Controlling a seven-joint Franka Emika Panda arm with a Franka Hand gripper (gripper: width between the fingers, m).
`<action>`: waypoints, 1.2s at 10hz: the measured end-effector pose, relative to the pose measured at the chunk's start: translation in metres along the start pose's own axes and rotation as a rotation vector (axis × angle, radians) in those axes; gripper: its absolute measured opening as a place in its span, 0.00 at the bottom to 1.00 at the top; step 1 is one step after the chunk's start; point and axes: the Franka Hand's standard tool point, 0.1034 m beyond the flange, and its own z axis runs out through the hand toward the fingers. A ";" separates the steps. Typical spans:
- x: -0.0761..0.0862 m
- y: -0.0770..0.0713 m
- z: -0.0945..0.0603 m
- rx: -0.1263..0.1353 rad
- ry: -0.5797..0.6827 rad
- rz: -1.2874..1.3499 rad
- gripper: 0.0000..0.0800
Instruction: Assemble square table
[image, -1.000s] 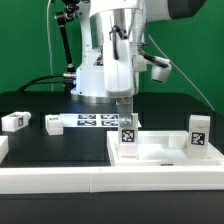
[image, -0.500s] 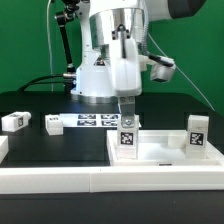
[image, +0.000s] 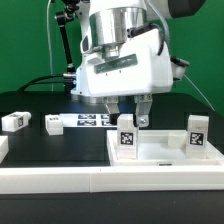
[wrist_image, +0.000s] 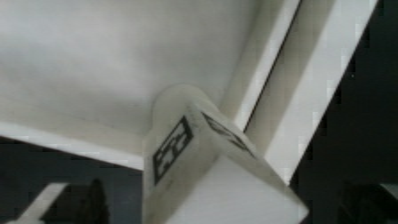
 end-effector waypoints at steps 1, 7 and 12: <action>-0.002 -0.001 0.000 -0.011 -0.006 -0.062 0.81; -0.004 -0.003 0.000 -0.037 0.008 -0.467 0.81; -0.004 -0.002 0.001 -0.043 0.015 -0.758 0.81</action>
Offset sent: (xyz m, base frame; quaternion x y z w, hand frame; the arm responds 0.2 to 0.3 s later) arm 0.0009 0.0039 0.0017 -0.0330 0.0022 -0.2091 0.9773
